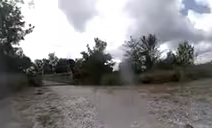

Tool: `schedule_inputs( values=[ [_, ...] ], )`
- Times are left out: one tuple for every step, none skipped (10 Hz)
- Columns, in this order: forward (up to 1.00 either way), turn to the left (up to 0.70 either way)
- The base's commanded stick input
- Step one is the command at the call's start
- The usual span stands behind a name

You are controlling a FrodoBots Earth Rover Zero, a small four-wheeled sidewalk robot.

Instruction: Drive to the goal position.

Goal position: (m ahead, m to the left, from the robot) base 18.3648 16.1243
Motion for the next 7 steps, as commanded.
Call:
schedule_inputs(
  values=[
    [0.60, 0.00],
    [0.60, 0.00],
    [0.60, 0.00],
    [0.60, 0.00],
    [0.60, 0.00],
    [0.60, 0.09],
    [0.60, 0.15]
  ],
)
